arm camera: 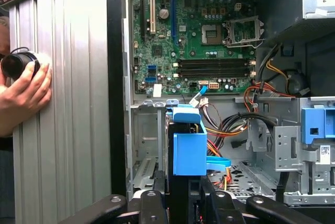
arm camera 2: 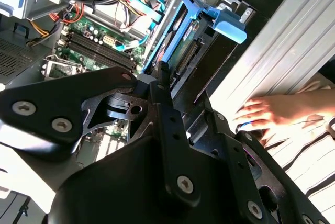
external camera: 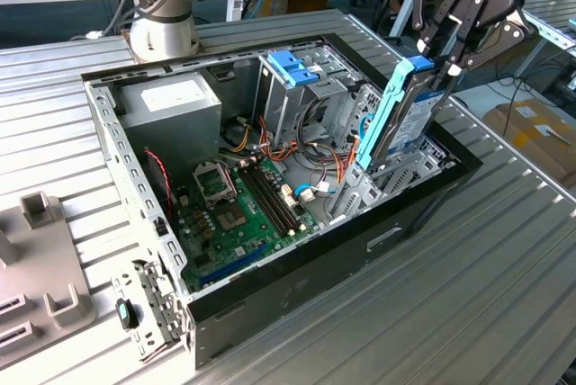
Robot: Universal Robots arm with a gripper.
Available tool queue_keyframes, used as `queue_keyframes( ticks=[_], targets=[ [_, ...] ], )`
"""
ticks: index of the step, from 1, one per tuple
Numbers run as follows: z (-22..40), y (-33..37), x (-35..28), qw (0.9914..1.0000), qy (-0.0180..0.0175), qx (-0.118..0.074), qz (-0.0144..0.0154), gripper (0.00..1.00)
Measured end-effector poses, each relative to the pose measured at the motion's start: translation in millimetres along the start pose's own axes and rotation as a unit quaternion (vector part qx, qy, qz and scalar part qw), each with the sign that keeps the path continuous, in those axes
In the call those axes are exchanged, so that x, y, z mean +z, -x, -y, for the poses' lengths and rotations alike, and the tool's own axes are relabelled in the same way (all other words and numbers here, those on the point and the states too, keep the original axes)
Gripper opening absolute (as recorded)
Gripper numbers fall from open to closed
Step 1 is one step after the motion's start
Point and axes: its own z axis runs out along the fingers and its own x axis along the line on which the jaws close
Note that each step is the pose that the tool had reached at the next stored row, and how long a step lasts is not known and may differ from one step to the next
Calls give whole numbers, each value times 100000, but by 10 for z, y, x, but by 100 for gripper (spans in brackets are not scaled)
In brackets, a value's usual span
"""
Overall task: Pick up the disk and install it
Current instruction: 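Insert the disk into the insertion slot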
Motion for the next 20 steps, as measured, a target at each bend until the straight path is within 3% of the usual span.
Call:
queue_keyframes(
  ticks=[14, 20],
  targets=[
    [9, 2, 45, 100000, 9, 134, -13, 35],
    [8, 5, 113, 100000, 8, 136, -15, 35]
  ],
)
